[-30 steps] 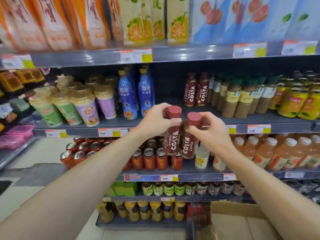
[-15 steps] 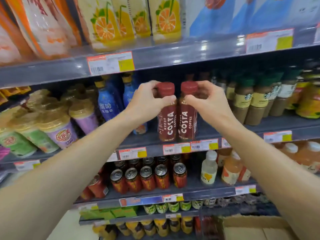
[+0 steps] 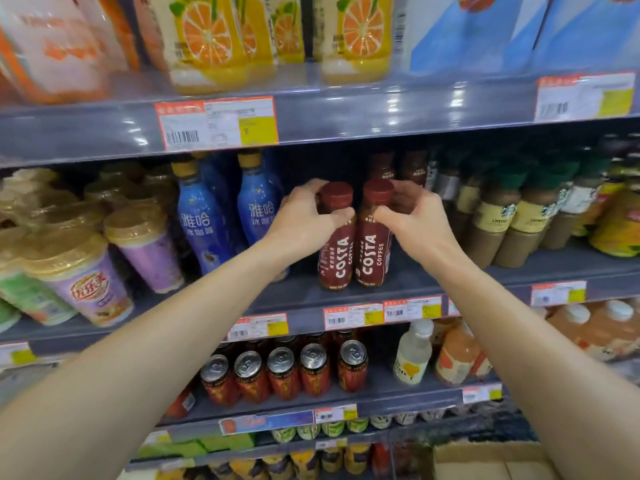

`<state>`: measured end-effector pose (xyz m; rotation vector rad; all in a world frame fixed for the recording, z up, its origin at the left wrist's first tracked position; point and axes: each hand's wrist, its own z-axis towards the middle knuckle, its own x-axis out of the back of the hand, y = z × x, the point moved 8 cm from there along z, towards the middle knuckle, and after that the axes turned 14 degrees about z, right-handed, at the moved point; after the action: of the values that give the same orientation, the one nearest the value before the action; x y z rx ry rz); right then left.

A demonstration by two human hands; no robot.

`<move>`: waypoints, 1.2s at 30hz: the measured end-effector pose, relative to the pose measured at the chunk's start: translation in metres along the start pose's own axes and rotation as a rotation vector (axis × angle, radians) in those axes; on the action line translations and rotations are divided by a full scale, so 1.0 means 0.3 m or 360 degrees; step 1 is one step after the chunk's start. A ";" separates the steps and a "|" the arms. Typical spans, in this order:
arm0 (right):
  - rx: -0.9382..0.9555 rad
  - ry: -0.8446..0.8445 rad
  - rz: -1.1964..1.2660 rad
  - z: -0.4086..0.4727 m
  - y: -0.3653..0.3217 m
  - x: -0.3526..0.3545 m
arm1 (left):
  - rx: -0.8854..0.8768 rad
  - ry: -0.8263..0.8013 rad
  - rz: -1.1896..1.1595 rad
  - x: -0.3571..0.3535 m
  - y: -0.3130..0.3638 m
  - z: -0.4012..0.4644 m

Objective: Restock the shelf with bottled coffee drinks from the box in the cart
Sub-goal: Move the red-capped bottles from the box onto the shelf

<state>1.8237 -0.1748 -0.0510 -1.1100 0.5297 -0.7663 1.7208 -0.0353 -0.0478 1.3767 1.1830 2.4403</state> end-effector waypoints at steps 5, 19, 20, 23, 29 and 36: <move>0.0006 0.0020 0.0023 0.026 0.028 0.003 | 0.0048 0.0012 -0.0061 -0.027 -0.037 0.014; -0.0033 0.0382 -0.0233 -0.147 0.269 -0.004 | 0.0070 0.0084 0.0007 -0.130 -0.161 -0.099; -0.0032 0.0389 -0.0241 -0.145 0.273 -0.003 | 0.0052 0.0106 0.0020 -0.131 -0.162 -0.096; -0.0030 0.0409 -0.0261 -0.148 0.284 0.004 | 0.0009 0.0177 0.0052 -0.137 -0.162 -0.104; -0.0036 0.0502 -0.0346 -0.140 0.295 0.063 | -0.0004 0.0213 0.0097 -0.141 -0.171 -0.096; -0.0144 0.0669 -0.0557 -0.050 0.311 0.199 | 0.0042 0.0209 0.0094 -0.152 -0.178 -0.093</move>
<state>1.8769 -0.2074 -0.1437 -1.1442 0.7375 -1.3080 1.7117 -0.0341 -0.1228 1.2933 1.2229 2.6011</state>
